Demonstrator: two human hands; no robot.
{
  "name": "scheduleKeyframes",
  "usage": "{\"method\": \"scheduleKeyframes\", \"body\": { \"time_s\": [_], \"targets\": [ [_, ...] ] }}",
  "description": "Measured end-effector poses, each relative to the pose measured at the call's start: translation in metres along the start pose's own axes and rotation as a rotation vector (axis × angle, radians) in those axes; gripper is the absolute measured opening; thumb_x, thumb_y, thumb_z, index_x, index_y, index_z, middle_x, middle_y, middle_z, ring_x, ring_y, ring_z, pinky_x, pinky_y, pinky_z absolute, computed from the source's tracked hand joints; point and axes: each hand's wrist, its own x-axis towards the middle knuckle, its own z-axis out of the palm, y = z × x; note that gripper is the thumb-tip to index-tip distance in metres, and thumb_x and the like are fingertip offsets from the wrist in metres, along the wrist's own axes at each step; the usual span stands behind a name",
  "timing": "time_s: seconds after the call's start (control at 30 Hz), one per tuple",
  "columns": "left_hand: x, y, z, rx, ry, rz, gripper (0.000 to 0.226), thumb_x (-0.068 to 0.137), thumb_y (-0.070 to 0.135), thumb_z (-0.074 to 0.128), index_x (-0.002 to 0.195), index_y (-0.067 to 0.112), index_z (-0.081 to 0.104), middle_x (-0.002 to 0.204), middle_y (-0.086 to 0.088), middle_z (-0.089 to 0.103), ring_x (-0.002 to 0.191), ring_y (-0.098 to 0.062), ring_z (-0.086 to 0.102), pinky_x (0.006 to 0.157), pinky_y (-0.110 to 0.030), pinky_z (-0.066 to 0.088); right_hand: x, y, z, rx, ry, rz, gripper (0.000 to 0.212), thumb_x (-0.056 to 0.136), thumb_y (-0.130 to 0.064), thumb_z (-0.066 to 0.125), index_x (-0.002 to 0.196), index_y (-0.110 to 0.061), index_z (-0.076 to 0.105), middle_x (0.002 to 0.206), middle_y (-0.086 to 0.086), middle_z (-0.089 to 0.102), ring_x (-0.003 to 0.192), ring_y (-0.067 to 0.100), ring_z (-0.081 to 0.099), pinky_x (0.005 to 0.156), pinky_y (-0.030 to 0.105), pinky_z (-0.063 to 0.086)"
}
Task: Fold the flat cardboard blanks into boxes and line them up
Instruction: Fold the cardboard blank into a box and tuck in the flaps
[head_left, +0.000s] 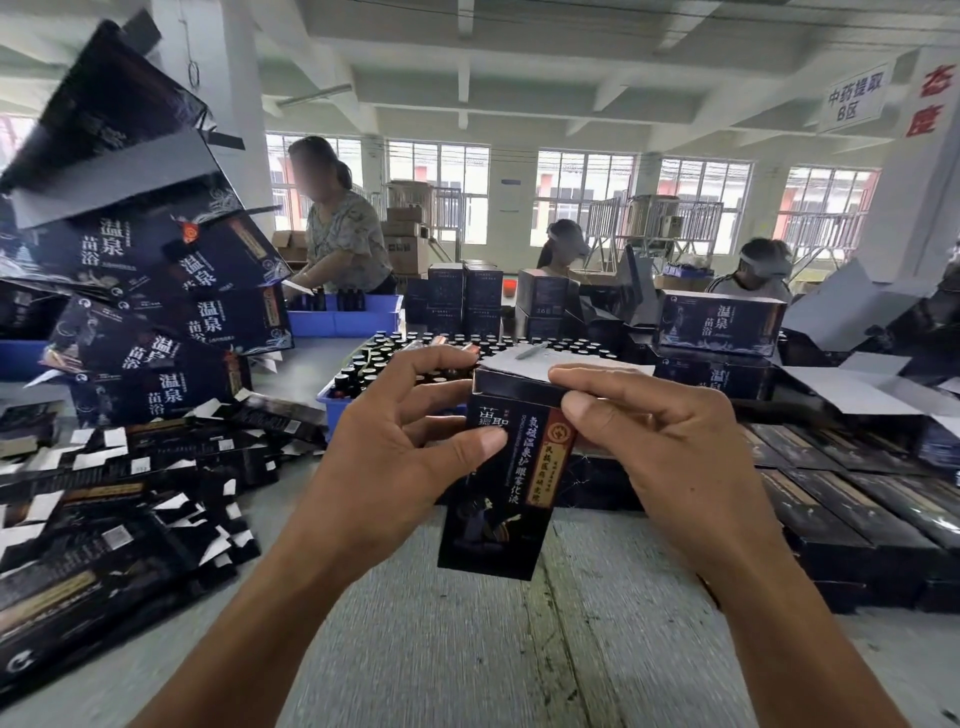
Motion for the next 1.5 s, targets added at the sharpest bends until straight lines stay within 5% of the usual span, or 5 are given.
{"method": "scheduleKeyframes", "body": {
  "time_s": [0.5, 0.67, 0.97, 1.2, 1.5],
  "targets": [
    [-0.003, -0.002, 0.005, 0.155, 0.061, 0.067, 0.031, 0.086, 0.052, 0.060, 0.116, 0.055, 0.064, 0.103, 0.015, 0.074, 0.096, -0.005, 0.072, 0.070, -0.017, 0.057, -0.001, 0.003, 0.007, -0.225, -0.023, -0.107, 0.027, 0.092, -0.023, 0.067, 0.111, -0.043, 0.071, 0.114, -0.033, 0.065, 0.110, -0.013, 0.060, 0.089, 0.005, 0.046],
    [-0.002, -0.003, 0.003, 0.217, 0.059, 0.088, 0.030, 0.091, 0.059, 0.057, 0.121, 0.060, 0.060, 0.110, 0.014, 0.072, 0.105, -0.013, 0.070, 0.090, -0.044, 0.057, -0.001, 0.005, 0.008, -0.264, -0.079, -0.102, 0.034, 0.092, -0.033, 0.066, 0.125, -0.044, 0.066, 0.121, -0.032, 0.062, 0.113, -0.008, 0.059, 0.086, 0.006, 0.049],
    [-0.004, 0.002, 0.003, 0.197, 0.019, 0.122, 0.023, 0.090, 0.043, 0.061, 0.109, 0.047, 0.073, 0.113, 0.014, 0.072, 0.102, -0.019, 0.070, 0.087, -0.051, 0.060, 0.001, 0.006, 0.002, -0.149, -0.096, -0.086, 0.034, 0.092, -0.029, 0.068, 0.120, -0.048, 0.068, 0.121, -0.028, 0.066, 0.116, -0.005, 0.060, 0.084, 0.007, 0.049],
    [-0.006, 0.005, 0.000, 0.248, -0.125, 0.138, 0.035, 0.089, 0.039, 0.066, 0.121, 0.052, 0.065, 0.118, 0.019, 0.070, 0.098, -0.009, 0.072, 0.080, -0.022, 0.059, 0.000, 0.001, -0.004, 0.042, -0.092, -0.024, 0.031, 0.094, -0.015, 0.066, 0.119, -0.032, 0.073, 0.108, -0.015, 0.074, 0.095, 0.003, 0.072, 0.068, 0.015, 0.057],
    [-0.007, 0.003, 0.001, 0.225, -0.103, 0.139, 0.030, 0.089, 0.033, 0.063, 0.116, 0.045, 0.069, 0.108, 0.016, 0.074, 0.094, -0.008, 0.073, 0.075, -0.020, 0.059, 0.001, 0.000, -0.004, 0.002, -0.078, -0.040, 0.022, 0.093, -0.012, 0.066, 0.104, -0.029, 0.077, 0.107, -0.016, 0.073, 0.094, -0.002, 0.070, 0.066, 0.008, 0.053]
  ]
}}
